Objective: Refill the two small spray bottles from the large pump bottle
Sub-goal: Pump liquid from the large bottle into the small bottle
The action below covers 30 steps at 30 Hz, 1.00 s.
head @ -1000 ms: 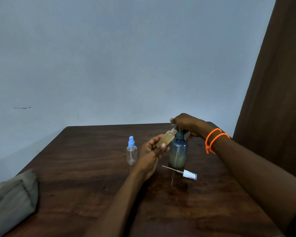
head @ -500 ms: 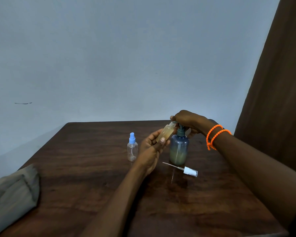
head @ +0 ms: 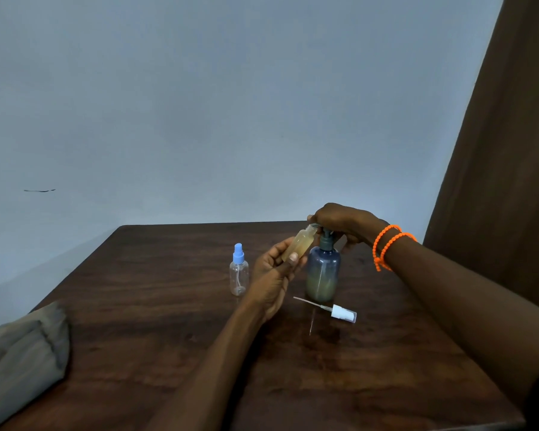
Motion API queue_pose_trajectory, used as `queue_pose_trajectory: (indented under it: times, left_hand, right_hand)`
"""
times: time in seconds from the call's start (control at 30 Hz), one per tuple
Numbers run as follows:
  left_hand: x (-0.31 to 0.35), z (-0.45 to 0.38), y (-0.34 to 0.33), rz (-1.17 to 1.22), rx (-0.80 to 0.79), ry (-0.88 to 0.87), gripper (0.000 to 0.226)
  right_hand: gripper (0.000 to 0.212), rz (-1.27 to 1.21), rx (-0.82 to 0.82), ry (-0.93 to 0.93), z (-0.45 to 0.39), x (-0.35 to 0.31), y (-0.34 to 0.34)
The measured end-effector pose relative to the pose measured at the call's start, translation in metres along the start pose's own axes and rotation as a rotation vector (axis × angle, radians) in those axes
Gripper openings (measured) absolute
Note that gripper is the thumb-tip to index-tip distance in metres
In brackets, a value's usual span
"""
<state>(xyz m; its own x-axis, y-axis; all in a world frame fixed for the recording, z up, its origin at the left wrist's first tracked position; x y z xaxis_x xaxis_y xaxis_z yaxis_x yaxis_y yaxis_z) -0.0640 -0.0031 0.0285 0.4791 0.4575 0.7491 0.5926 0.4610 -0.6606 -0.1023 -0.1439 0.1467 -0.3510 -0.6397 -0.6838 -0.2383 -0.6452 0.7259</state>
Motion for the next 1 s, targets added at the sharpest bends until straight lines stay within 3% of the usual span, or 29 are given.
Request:
queue_pose_trajectory:
  times: [0.6, 0.73, 0.9, 1.0]
  left_hand:
    - [-0.001, -0.002, -0.001, -0.027, -0.032, -0.022, 0.04]
    - [0.0, -0.003, 0.003, -0.249, -0.002, -0.079, 0.041]
    - [0.003, 0.002, 0.002, -0.663, 0.103, -0.196, 0.043]
    - [0.002, 0.0, 0.008, -0.777, 0.209, -0.252, 0.047]
  right_hand:
    - [0.025, -0.054, 0.026, 0.013, -0.009, 0.004, -0.006]
    - [0.028, -0.084, 0.019, 0.008, -0.011, 0.006, -0.008]
    - [0.033, -0.122, -0.021, -0.02, -0.013, 0.011, -0.006]
    - [0.032, -0.161, -0.023, -0.016, -0.014, 0.012, -0.004]
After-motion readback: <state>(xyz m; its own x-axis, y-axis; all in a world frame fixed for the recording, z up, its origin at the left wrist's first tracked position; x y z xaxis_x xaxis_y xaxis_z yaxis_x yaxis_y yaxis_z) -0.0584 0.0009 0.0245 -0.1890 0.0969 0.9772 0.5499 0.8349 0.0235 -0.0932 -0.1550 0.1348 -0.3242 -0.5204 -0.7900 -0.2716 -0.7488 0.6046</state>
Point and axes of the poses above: each hand's wrist, its own z-axis away from the middle knuckle, its own y-axis out of the back of the hand, x = y × z, the point moved 3 cm from there along -z, towards the middle knuckle, and after that the axes turned 12 degrees about y, right-handed, at the moved point
